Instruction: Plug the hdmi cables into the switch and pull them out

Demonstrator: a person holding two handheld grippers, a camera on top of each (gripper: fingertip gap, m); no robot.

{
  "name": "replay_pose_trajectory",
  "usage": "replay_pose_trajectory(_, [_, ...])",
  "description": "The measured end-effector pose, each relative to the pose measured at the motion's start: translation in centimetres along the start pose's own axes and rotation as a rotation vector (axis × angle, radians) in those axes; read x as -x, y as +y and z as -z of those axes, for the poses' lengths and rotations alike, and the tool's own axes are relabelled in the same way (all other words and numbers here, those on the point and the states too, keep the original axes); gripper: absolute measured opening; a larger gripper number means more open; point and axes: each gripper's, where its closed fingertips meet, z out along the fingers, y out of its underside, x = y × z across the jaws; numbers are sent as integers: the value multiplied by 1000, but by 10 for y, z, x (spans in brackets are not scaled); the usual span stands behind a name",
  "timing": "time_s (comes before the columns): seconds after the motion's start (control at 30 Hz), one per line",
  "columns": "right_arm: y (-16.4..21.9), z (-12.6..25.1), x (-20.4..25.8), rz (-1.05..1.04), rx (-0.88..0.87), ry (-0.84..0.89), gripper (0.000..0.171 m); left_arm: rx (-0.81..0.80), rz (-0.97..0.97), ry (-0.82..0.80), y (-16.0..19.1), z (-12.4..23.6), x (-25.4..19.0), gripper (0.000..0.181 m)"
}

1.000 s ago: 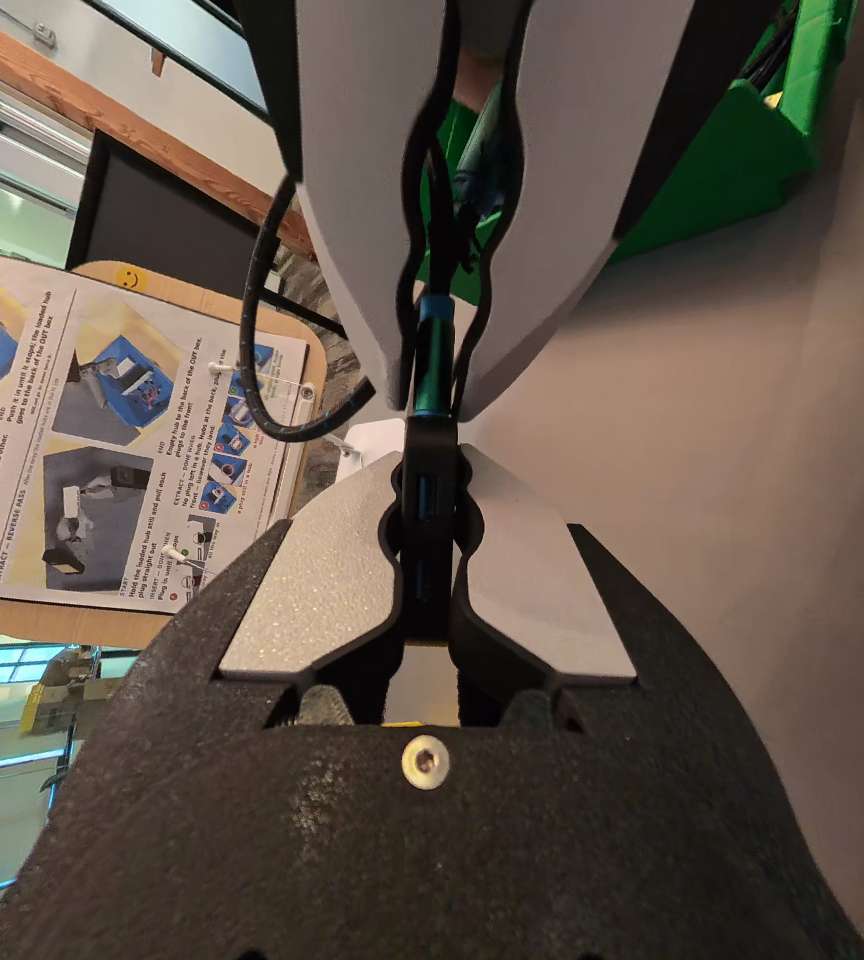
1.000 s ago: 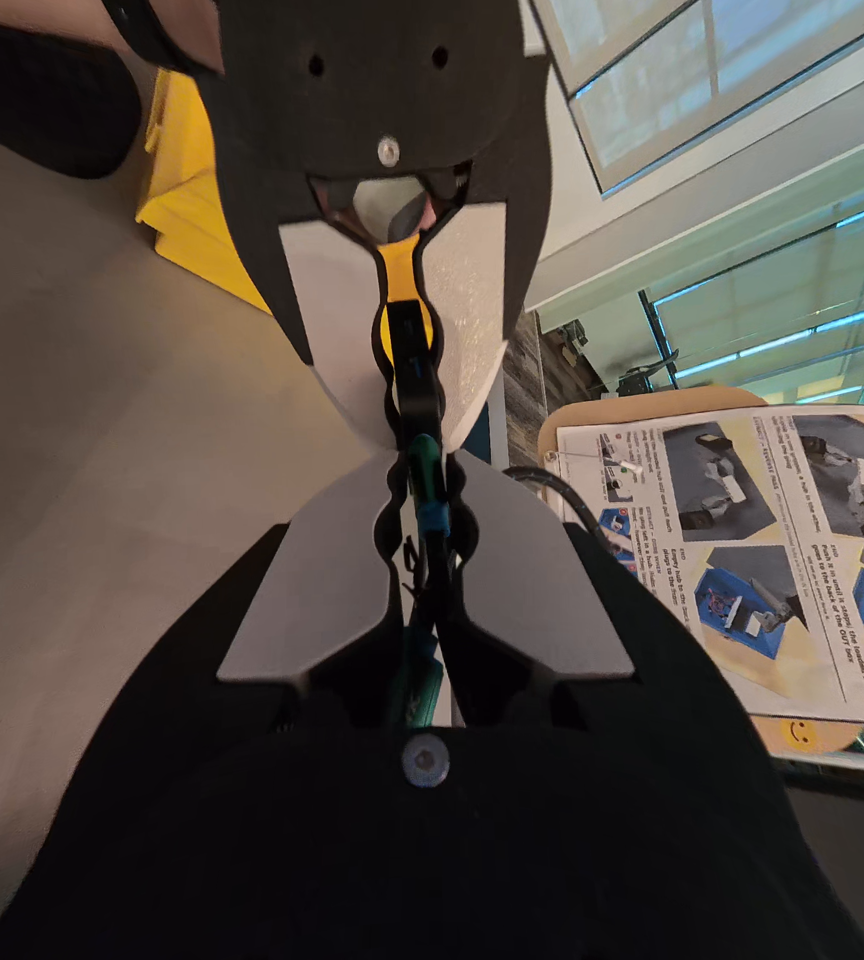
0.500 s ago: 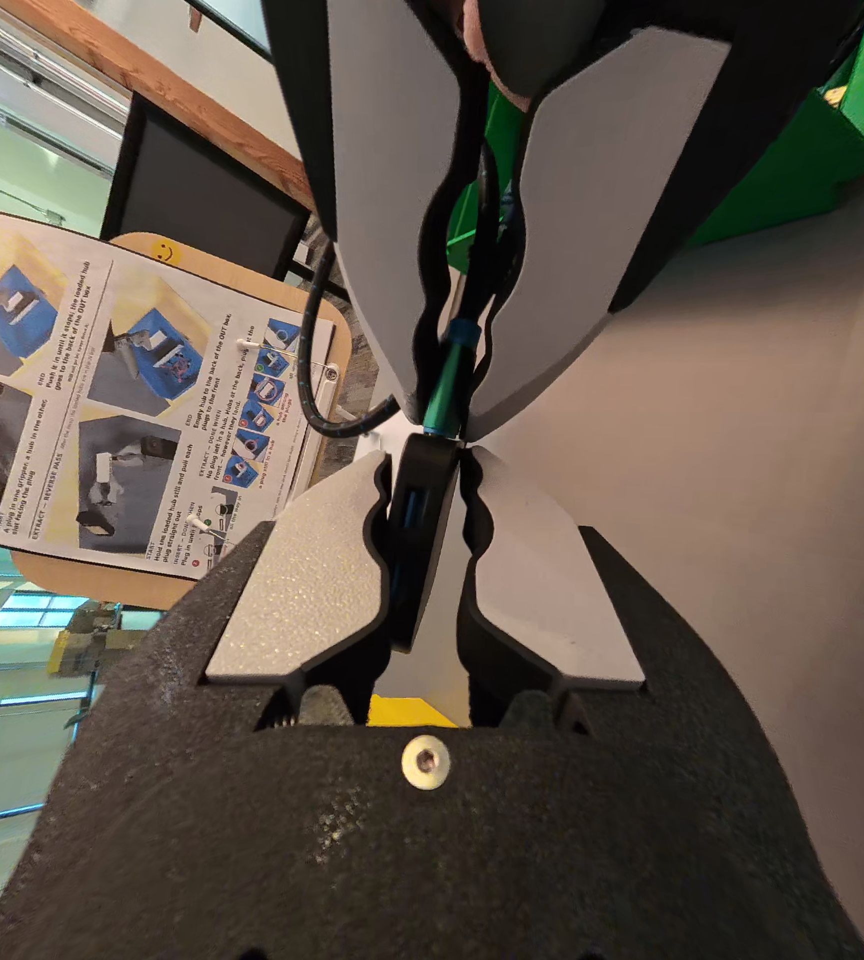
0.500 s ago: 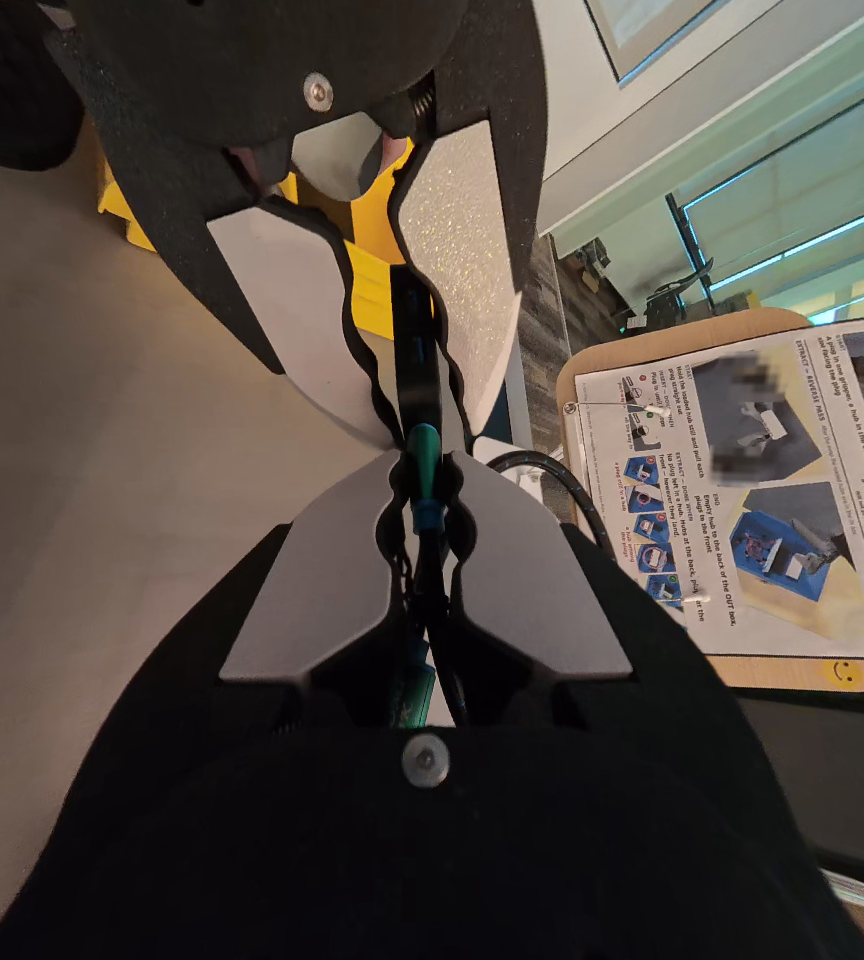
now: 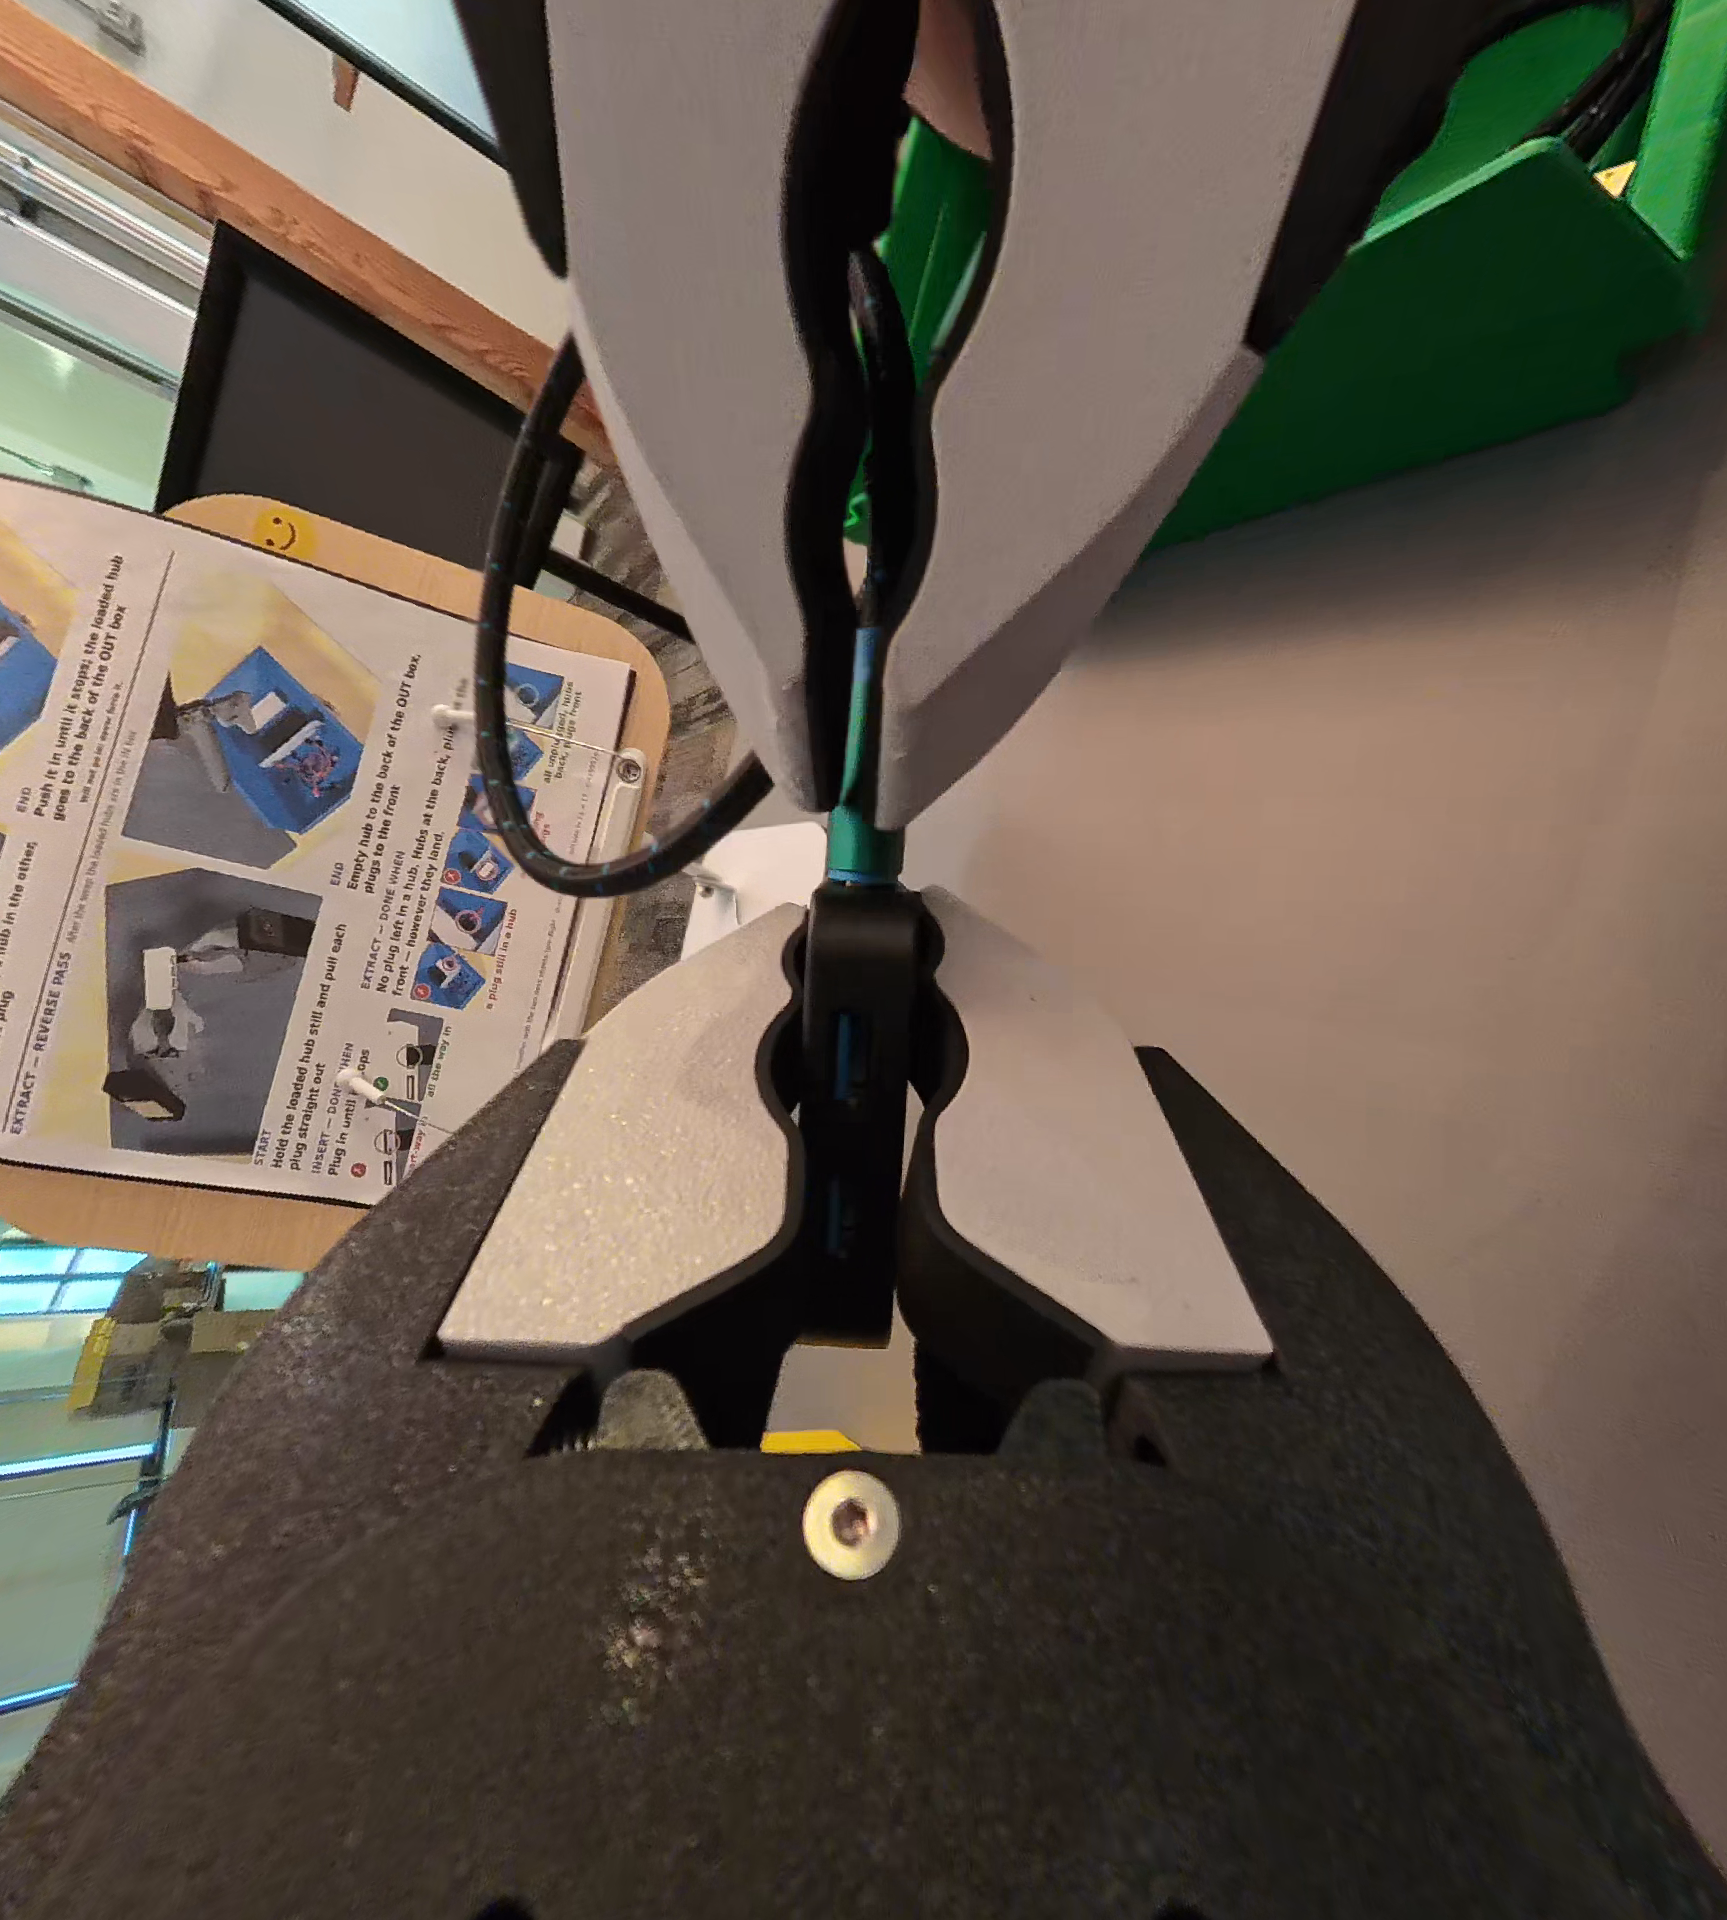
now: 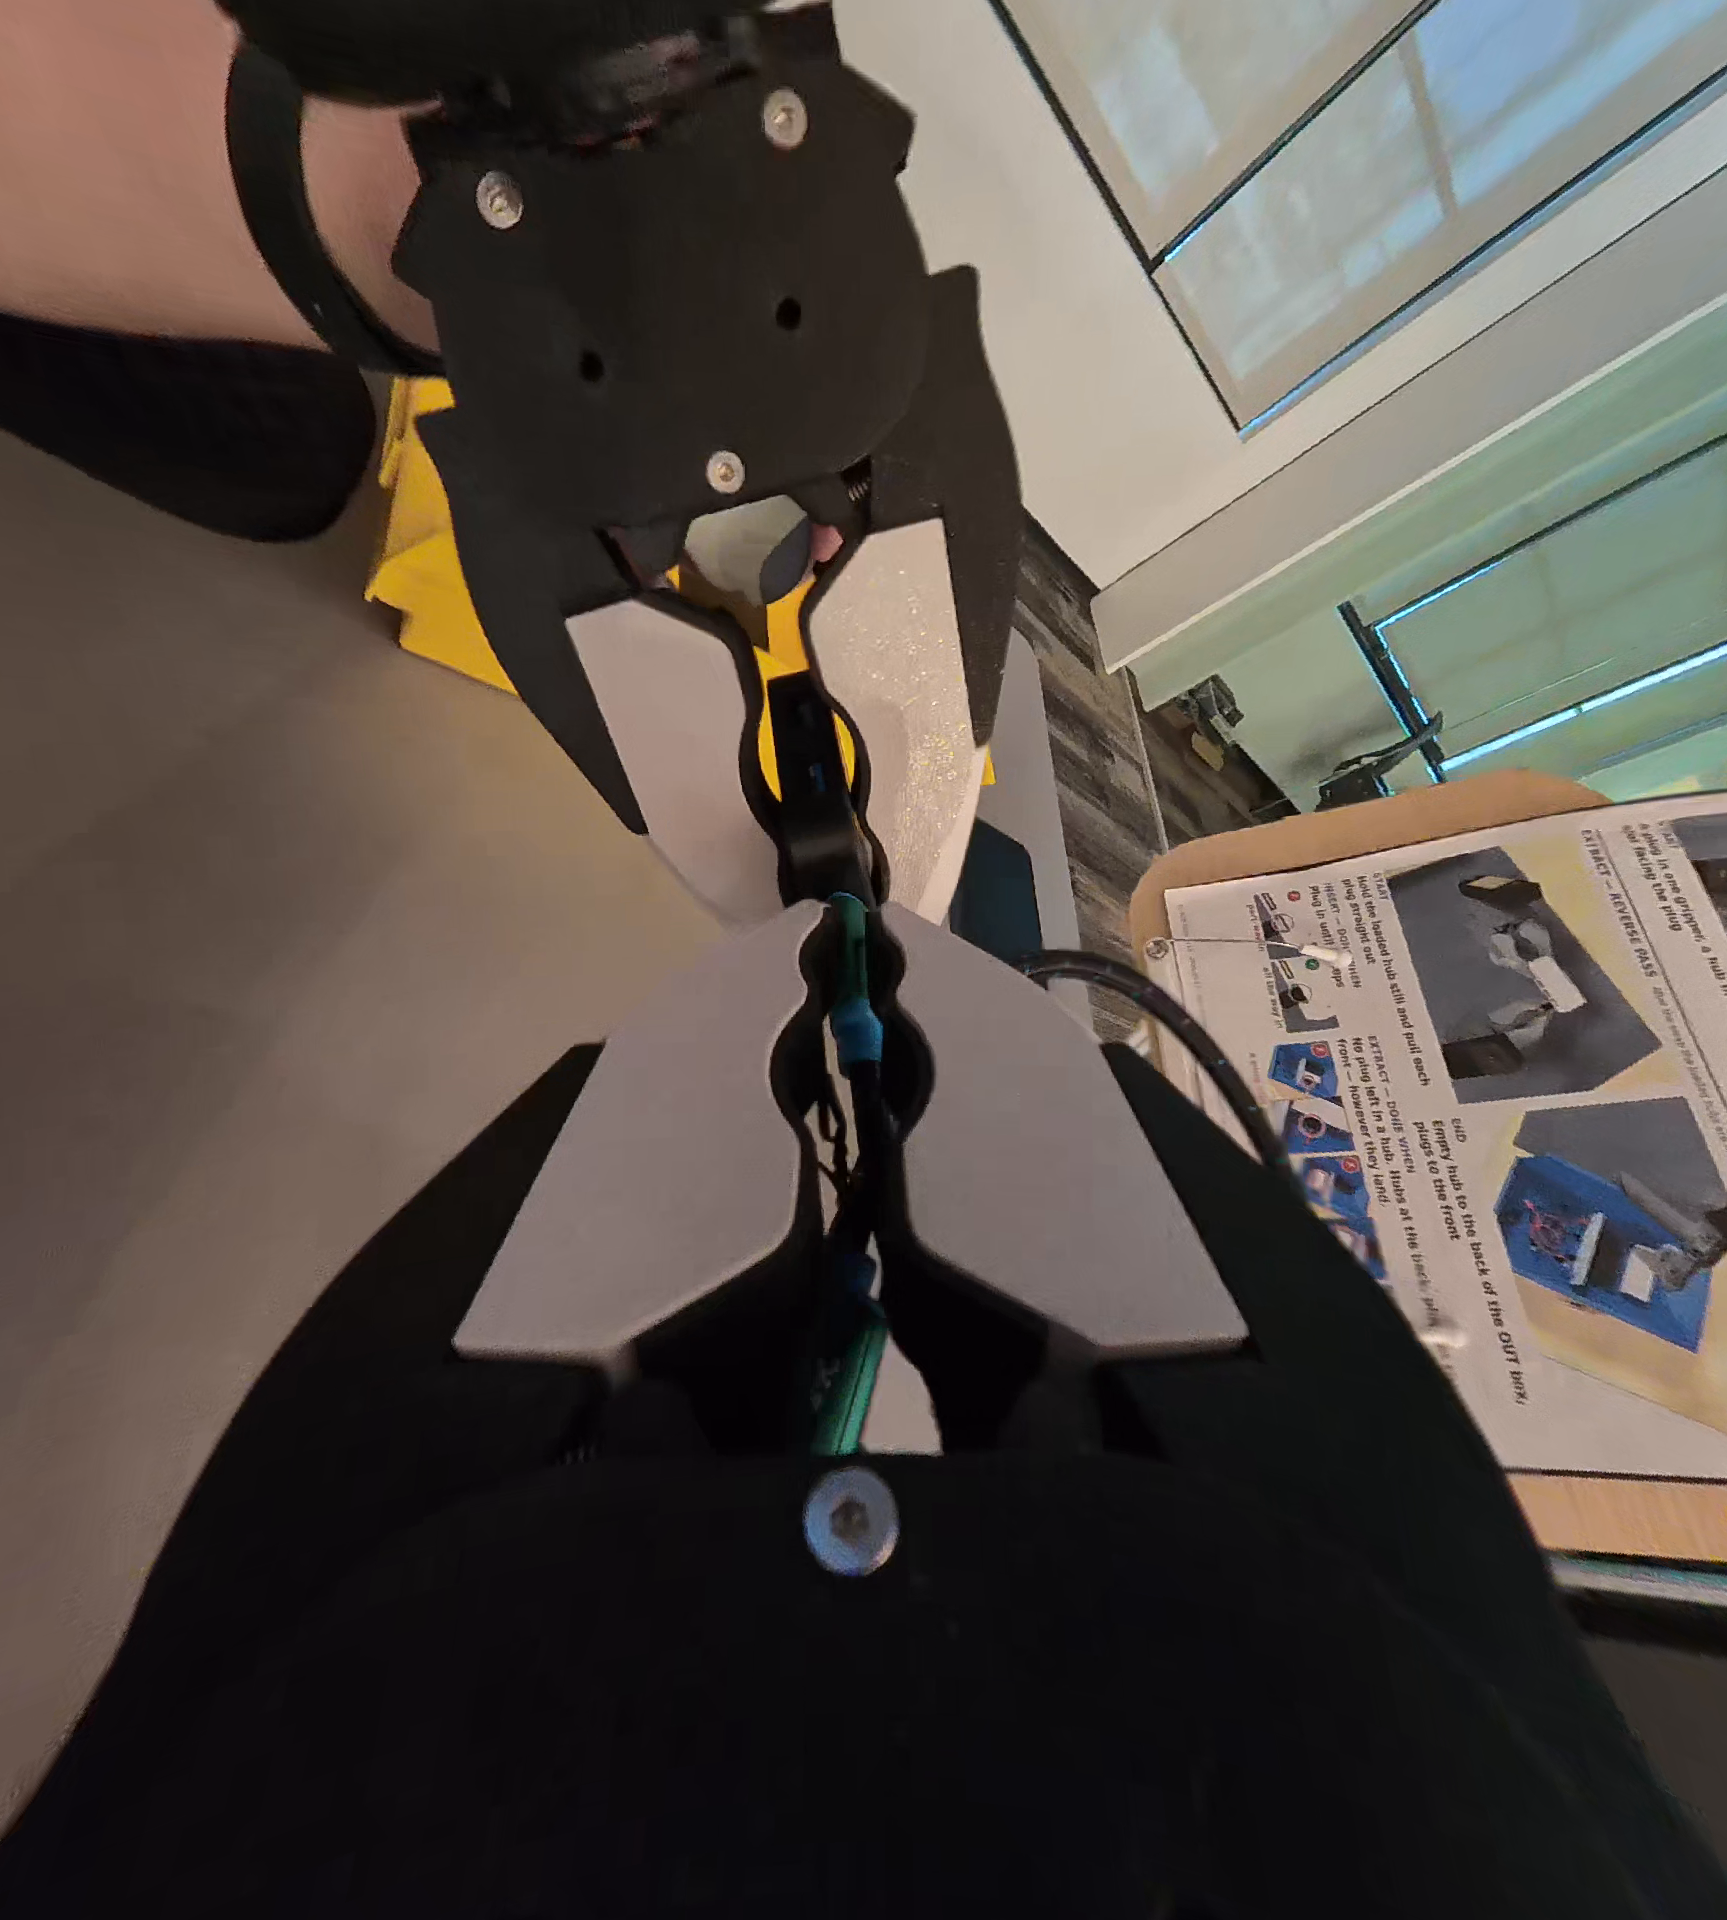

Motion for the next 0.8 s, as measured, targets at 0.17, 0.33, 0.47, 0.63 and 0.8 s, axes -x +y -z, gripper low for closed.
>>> replay_pose_trajectory(0.17, [14, -3, 3, 65, 97, 4, 18, 2, -17, 11, -3, 0, -4, 14])
replay_pose_trajectory(0.33, [16, -5, 1, 81, 95, 22, 14, 10, -28, -9, -2, 3, -1, 14])
replay_pose_trajectory(0.47, [10, -4, 2, 95, 51, 23, 14, 2, -31, -8, -4, 3, -1, 14])
replay_pose_trajectory(0.63, [15, -8, 2, 117, 128, 39, 14, 29, -63, -40, 0, 0, 1, 15])
replay_pose_trajectory(0.8, [14, -4, -4, 153, 132, 76, 14, 5, -81, -98, -4, 1, 8, 15])
